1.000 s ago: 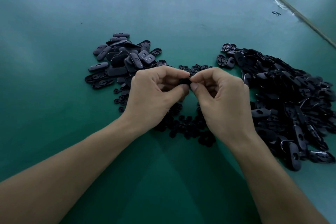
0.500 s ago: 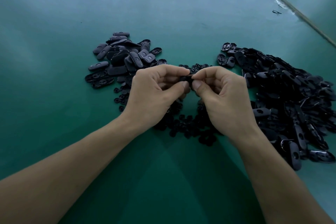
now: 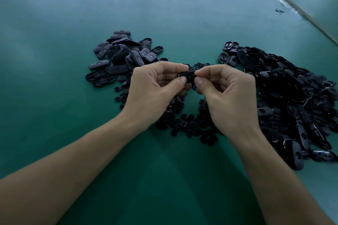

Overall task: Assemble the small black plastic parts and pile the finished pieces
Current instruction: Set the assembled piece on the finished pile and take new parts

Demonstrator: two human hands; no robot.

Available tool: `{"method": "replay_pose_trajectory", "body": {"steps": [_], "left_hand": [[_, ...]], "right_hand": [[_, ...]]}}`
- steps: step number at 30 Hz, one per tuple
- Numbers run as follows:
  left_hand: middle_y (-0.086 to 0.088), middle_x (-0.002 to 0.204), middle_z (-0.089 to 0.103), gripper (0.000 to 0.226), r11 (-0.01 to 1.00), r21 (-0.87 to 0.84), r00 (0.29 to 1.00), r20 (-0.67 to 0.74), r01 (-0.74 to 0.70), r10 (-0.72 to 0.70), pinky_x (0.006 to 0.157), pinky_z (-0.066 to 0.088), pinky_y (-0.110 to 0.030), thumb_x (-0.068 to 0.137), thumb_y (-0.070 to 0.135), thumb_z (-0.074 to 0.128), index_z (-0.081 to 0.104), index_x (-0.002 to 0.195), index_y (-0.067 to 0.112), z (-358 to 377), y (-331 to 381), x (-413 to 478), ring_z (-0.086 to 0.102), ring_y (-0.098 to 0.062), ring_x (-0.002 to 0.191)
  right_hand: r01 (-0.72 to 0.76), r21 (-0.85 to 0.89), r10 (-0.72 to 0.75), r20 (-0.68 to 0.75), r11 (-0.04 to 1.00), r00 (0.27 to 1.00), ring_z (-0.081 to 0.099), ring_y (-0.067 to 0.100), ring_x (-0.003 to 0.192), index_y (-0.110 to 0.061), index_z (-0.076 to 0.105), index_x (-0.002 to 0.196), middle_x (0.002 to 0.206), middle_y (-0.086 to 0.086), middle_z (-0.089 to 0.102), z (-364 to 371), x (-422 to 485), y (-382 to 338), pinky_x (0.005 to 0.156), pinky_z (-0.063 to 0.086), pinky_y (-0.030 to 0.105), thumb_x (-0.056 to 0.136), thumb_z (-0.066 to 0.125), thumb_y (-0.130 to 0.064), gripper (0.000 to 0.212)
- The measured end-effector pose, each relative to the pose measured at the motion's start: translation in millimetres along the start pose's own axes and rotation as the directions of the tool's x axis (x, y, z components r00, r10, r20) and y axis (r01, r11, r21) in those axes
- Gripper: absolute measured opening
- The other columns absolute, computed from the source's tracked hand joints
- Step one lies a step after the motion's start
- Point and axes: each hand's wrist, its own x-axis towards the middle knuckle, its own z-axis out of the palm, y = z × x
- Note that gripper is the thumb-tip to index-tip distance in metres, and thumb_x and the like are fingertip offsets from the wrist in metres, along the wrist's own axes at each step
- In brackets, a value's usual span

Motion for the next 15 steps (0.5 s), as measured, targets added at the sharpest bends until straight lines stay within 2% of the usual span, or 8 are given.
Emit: {"method": "replay_pose_trajectory", "body": {"steps": [4,11,15], "left_hand": [[-0.001,0.084,0.078,0.024,0.999,0.046,1.000,0.006,-0.023,0.023,0.073,0.059,-0.023,0.086,-0.009,0.070,0.074,0.096,0.012,1.7,-0.4,-0.5,0.076,-0.014,0.076],[-0.004,0.085,0.078,0.025,0.999,0.025,1.000,-0.005,-0.030,0.030,0.073,0.060,-0.025,0.086,-0.010,0.070,0.074,0.096,0.012,1.9,-1.0,0.1,0.076,-0.019,0.077],[-0.002,0.085,0.078,0.025,0.998,0.042,0.999,0.009,-0.037,0.037,0.074,0.059,-0.024,0.085,-0.010,0.070,0.074,0.097,0.011,2.8,-1.8,0.8,0.076,-0.017,0.078]], "right_hand": [[0.024,-0.030,-0.023,0.012,0.999,1.000,0.069,0.003,0.071,-0.031,0.071,0.083,0.074,-0.014,0.072,2.1,-1.8,-0.4,0.068,0.053,0.017,0.087,0.075,-0.007,0.025],[0.032,-0.077,-0.032,0.004,0.997,0.999,0.069,0.005,0.073,-0.029,0.071,0.085,0.076,-0.013,0.072,0.7,-0.8,-0.3,0.071,0.056,0.022,0.088,0.074,-0.008,0.021],[0.039,-0.088,-0.039,0.004,0.995,0.999,0.069,0.003,0.073,-0.027,0.072,0.086,0.076,-0.015,0.071,0.5,-0.5,-0.1,0.070,0.055,0.018,0.088,0.074,-0.008,0.020]]}}
